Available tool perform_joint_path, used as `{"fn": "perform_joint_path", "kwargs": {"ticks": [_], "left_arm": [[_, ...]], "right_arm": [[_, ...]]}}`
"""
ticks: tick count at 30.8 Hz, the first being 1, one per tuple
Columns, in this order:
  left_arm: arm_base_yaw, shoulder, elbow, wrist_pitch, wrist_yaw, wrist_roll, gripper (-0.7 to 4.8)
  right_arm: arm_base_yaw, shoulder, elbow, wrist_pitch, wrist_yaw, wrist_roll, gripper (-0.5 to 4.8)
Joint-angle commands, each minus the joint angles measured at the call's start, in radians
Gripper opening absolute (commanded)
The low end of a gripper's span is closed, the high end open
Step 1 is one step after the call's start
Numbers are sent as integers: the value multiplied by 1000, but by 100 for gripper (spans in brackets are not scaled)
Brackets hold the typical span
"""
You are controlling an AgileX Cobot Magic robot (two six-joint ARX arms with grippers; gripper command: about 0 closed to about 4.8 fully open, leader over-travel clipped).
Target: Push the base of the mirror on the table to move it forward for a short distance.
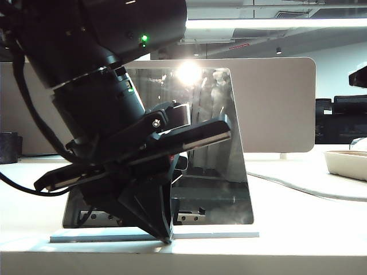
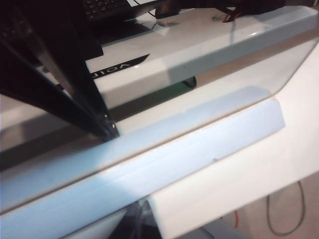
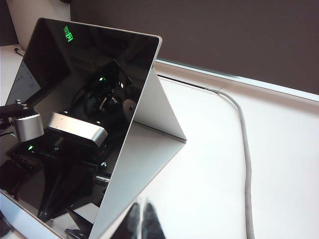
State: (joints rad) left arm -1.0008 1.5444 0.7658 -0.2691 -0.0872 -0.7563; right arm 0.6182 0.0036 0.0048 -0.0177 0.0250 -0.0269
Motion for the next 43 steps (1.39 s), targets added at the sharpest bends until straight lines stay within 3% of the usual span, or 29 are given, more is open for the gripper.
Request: {"fn": "perform_joint_path", "kwargs": {"ticks": [1,15,21,28,31,43], "left_arm": [[27,8,0,-2,-6,-11,-2],[214,34,16,94,3,29,-2],[254,103,104,91,51,96,-2],[276,232,269,67,85,117,-1],[280,259,332,-16,91,121,-2],[240,229,348,-150,55,134,-2]], "right_arm": [[1,0,1,14,-1,0,22],[1,0,1,14,-1,-1,22],[1,0,1,14,-1,-1,22],[1,0,1,14,-2,-1,22],[1,0,1,14,-1,-1,22],[1,0,1,14,-1,-1,22]]}}
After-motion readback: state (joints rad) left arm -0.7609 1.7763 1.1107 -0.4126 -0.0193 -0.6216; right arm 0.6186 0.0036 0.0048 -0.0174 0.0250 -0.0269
